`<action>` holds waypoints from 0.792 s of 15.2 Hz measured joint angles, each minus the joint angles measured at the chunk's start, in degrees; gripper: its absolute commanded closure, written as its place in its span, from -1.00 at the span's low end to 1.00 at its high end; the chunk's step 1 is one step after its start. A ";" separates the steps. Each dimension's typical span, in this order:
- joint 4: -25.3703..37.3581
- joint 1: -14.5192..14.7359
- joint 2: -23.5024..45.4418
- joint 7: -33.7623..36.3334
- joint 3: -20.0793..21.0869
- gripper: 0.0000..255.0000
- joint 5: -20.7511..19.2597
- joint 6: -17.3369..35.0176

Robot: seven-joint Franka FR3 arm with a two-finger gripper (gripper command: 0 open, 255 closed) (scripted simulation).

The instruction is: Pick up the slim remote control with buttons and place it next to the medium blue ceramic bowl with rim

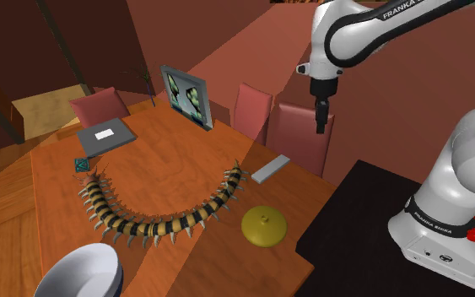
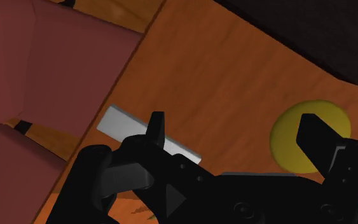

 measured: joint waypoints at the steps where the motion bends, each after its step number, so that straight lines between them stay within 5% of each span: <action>1: -0.19 0.31 2.55 -2.10 -0.63 -1.00 -0.31 2.89; 12: 4.08 3.33 27.46 -26.42 -4.88 -1.00 1.20 26.61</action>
